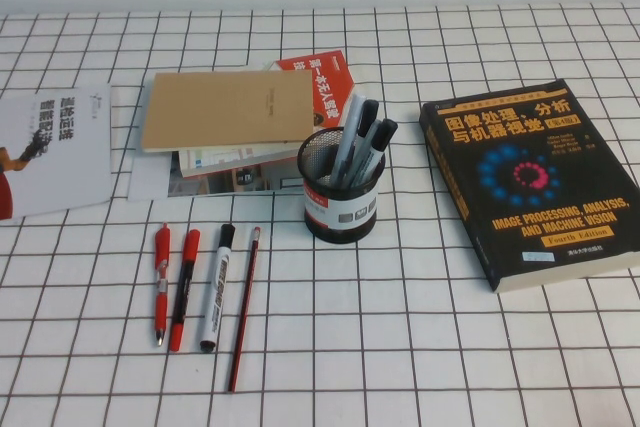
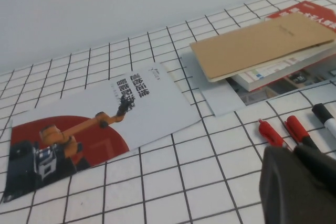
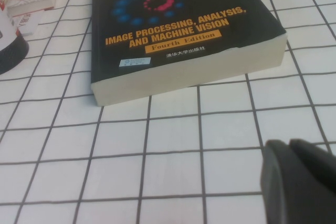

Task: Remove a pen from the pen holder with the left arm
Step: 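Take a marker out of the pen holder and lay it on the table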

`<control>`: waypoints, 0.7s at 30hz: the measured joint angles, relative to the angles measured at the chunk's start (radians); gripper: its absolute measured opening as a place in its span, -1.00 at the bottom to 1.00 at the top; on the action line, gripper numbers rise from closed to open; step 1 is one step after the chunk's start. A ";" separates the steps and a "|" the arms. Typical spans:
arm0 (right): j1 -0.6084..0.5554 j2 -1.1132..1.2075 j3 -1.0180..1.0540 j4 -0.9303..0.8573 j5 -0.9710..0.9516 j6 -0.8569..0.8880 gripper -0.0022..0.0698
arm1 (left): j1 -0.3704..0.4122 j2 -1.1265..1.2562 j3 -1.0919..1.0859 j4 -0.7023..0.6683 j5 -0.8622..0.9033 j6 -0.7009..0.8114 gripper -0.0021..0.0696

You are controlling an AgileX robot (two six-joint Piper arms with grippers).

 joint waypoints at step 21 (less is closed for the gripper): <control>0.000 0.000 0.000 0.000 0.000 0.000 -0.98 | 0.064 -0.024 0.247 -0.170 -0.124 0.028 -0.94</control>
